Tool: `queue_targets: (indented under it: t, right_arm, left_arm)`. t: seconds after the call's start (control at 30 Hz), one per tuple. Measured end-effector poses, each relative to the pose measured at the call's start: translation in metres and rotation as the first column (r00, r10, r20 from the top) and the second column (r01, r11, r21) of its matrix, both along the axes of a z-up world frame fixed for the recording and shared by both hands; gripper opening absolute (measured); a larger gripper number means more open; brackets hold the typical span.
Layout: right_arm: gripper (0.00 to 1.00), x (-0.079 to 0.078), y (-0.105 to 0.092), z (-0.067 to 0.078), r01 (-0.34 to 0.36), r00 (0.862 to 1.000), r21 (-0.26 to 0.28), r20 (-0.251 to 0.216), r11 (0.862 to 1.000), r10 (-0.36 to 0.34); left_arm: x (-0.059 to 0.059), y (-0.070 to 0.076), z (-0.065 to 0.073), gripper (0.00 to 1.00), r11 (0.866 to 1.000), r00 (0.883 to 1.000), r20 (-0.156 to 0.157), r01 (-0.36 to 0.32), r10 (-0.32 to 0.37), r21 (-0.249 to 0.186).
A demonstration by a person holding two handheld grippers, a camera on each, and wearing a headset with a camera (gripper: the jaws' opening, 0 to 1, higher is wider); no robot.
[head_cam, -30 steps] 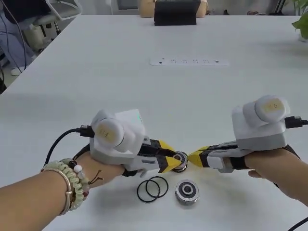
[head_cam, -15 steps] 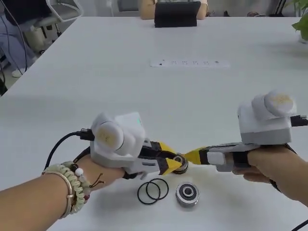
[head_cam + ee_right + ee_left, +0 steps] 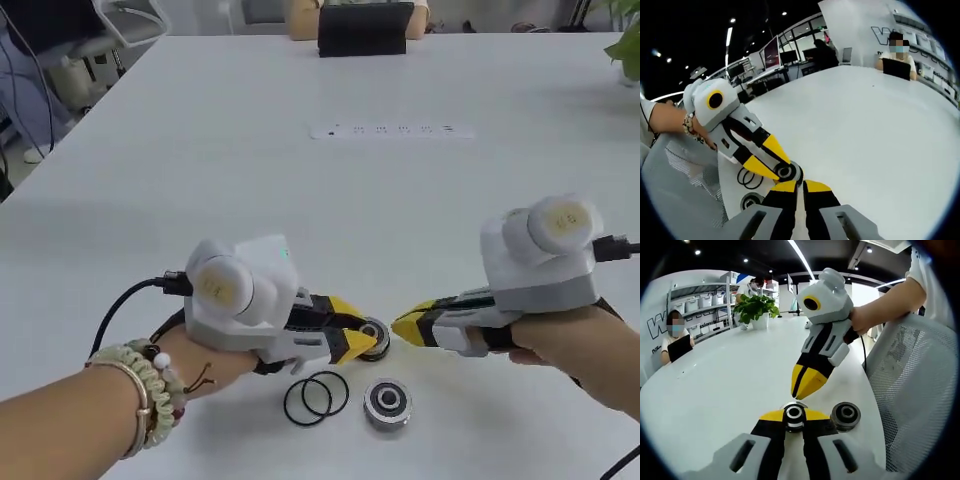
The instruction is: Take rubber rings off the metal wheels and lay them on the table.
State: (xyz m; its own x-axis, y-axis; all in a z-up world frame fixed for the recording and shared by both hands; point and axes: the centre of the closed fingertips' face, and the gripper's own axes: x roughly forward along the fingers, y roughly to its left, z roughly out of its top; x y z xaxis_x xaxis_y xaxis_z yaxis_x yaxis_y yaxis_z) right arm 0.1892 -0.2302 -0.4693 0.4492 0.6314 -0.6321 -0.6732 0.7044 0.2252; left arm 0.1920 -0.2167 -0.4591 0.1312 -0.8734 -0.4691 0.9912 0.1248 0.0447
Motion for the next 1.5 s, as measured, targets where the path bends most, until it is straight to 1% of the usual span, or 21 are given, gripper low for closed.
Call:
queue_targets:
  t: [0.03, 0.07, 0.1, 0.13, 0.2, 0.23, 0.33, 0.4, 0.47, 0.5, 0.6, 0.67, 0.7, 0.83, 0.93, 0.97, 1.0, 1.03, 1.2, 1.5]
  right_arm:
    - [0.04, -0.002, 0.0, -0.004, -0.026, 1.0, -0.008, -0.012, 1.0, 0.026]
    - [0.04, -0.003, -0.001, -0.006, -0.043, 0.999, -0.028, -0.008, 0.999, 0.042]
    - [0.05, -0.004, -0.001, -0.006, -0.048, 0.999, -0.032, -0.006, 0.998, 0.048]
    - [0.08, -0.005, -0.001, -0.008, -0.06, 0.998, -0.038, -0.01, 0.997, 0.06]
    - [0.18, -0.006, 0.0, -0.009, -0.07, 0.998, -0.041, -0.008, 0.997, 0.07]
    - [0.2, -0.006, 0.001, -0.01, -0.073, 0.997, -0.045, -0.003, 0.996, 0.073]
    - [0.22, -0.006, 0.006, -0.01, -0.095, 0.995, -0.056, 0.027, 0.994, 0.097]
    - [0.26, -0.005, 0.009, -0.011, -0.102, 0.993, -0.065, 0.051, 0.993, 0.106]
    - [0.28, -0.004, 0.011, -0.011, -0.11, 0.991, -0.075, 0.073, 0.991, 0.115]
    - [0.27, -0.004, 0.012, -0.012, -0.112, 0.99, -0.086, 0.081, 0.99, 0.119]
    - [0.25, -0.004, 0.015, -0.011, -0.124, 0.987, -0.082, 0.09, 0.989, 0.131]
    - [0.21, -0.006, 0.017, -0.01, -0.148, 0.983, -0.082, 0.094, 0.986, 0.156]
    - [0.21, -0.006, 0.016, -0.01, -0.148, 0.983, -0.088, 0.096, 0.985, 0.156]
    - [0.18, -0.007, 0.014, -0.01, -0.159, 0.982, -0.085, 0.087, 0.984, 0.166]
    - [0.12, -0.008, 0.011, -0.01, -0.163, 0.983, -0.088, 0.077, 0.983, 0.169]
    - [0.05, -0.009, 0.007, -0.012, -0.164, 0.982, -0.109, 0.077, 0.98, 0.173]
    - [0.02, -0.008, 0.005, -0.012, -0.163, 0.982, -0.121, 0.08, 0.979, 0.173]
    - [0.02, -0.008, 0.006, -0.011, -0.152, 0.984, -0.095, 0.074, 0.984, 0.159]
    - [0.0, -0.007, 0.006, -0.011, -0.154, 0.983, -0.122, 0.083, 0.98, 0.165]
    - [0.0, -0.004, 0.003, -0.011, -0.106, 0.992, -0.114, 0.056, 0.988, 0.112]
  left_arm:
    - [0.0, 0.0, 0.0, 0.07, 1.0, 1.0, -0.001, 0.0, 0.0, -0.001]
    - [0.0, 0.0, 0.0, 0.07, 1.0, 1.0, -0.001, 0.001, -0.001, -0.001]
    - [0.0, 0.0, 0.0, 0.07, 1.0, 1.0, 0.0, 0.002, -0.002, -0.002]
    - [-0.001, 0.001, 0.0, 0.07, 1.0, 1.0, -0.002, 0.003, -0.003, -0.003]
    - [-0.001, 0.001, 0.0, 0.07, 1.0, 1.0, -0.002, 0.004, -0.004, -0.003]
    - [-0.001, 0.001, 0.0, 0.07, 1.0, 1.0, -0.002, 0.004, -0.004, -0.003]
    - [-0.001, 0.0, 0.0, 0.07, 1.0, 1.0, -0.002, 0.005, -0.005, -0.004]
    - [-0.001, 0.001, 0.0, 0.07, 1.0, 1.0, -0.002, 0.006, -0.006, -0.004]
    - [-0.001, 0.001, 0.0, 0.07, 1.0, 1.0, -0.002, 0.005, -0.005, -0.005]
    - [-0.001, 0.001, 0.0, 0.07, 1.0, 1.0, -0.002, 0.005, -0.005, -0.004]
    - [-0.001, 0.001, 0.0, 0.07, 1.0, 1.0, -0.002, 0.005, -0.005, -0.005]
    - [-0.001, 0.001, 0.0, 0.07, 1.0, 1.0, -0.003, 0.005, -0.005, -0.005]
    - [-0.001, 0.001, 0.0, 0.07, 1.0, 1.0, -0.002, 0.005, -0.005, -0.004]
    - [-0.001, 0.001, 0.0, 0.07, 1.0, 1.0, -0.003, 0.005, -0.005, -0.005]
    - [-0.001, 0.001, 0.0, 0.07, 1.0, 1.0, -0.003, 0.004, -0.004, -0.005]
    - [-0.001, 0.001, 0.0, 0.07, 1.0, 1.0, -0.003, 0.004, -0.004, -0.006]
    - [-0.001, 0.001, 0.0, 0.07, 1.0, 1.0, -0.004, 0.003, -0.003, -0.006]
    - [-0.001, 0.001, 0.0, 0.07, 1.0, 1.0, -0.004, 0.003, -0.003, -0.007]
    - [0.0, 0.001, 0.0, 0.07, 1.0, 1.0, -0.005, 0.002, -0.002, -0.007]
    - [0.001, 0.002, 0.0, 0.07, 1.0, 1.0, -0.008, -0.003, 0.003, -0.004]
